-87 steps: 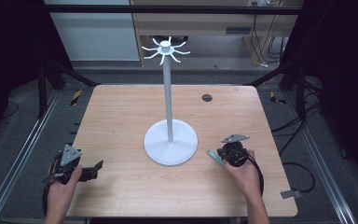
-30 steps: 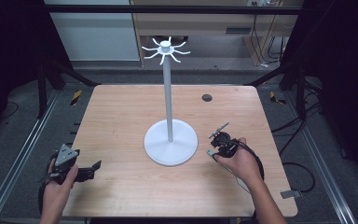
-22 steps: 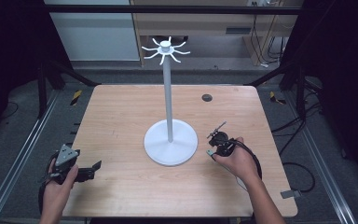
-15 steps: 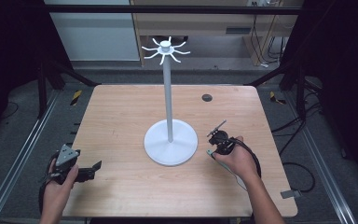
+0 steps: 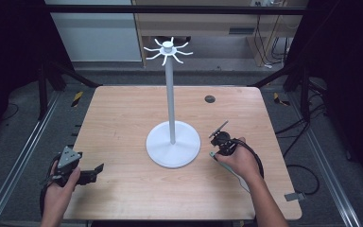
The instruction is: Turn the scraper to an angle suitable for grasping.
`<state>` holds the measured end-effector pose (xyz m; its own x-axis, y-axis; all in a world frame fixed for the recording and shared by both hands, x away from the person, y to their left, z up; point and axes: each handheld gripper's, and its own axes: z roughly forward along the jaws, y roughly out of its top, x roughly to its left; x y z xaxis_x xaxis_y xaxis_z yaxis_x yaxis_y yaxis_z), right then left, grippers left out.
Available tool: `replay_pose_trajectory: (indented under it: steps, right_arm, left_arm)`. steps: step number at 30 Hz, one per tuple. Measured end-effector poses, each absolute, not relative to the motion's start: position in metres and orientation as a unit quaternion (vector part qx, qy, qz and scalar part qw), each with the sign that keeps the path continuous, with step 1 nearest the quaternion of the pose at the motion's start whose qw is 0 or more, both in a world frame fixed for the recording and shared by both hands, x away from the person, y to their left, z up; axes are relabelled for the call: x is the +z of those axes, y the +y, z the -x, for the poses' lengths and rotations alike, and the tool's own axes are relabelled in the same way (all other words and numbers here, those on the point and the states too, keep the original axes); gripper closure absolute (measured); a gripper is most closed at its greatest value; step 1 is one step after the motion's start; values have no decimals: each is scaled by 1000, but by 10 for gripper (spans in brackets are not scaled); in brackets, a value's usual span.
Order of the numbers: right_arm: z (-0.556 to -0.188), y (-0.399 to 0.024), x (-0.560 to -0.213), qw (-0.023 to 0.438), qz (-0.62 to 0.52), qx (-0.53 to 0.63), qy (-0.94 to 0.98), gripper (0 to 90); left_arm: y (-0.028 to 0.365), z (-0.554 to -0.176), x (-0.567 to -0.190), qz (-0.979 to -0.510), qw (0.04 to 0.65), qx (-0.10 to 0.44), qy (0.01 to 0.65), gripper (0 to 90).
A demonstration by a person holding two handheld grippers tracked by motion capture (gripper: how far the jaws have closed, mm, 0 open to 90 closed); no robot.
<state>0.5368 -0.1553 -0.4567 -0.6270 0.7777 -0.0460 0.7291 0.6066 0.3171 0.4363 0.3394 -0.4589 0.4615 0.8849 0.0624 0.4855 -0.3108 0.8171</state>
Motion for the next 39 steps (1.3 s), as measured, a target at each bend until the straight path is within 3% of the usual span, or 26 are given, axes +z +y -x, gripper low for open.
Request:
replay_pose_trajectory:
  steps: [39]
  right_arm:
    - [-547, -156, -467, 55, -426, 124, 895, 727]
  left_arm:
    - [336, -437, -461, -774, 372, 260, 441, 43]
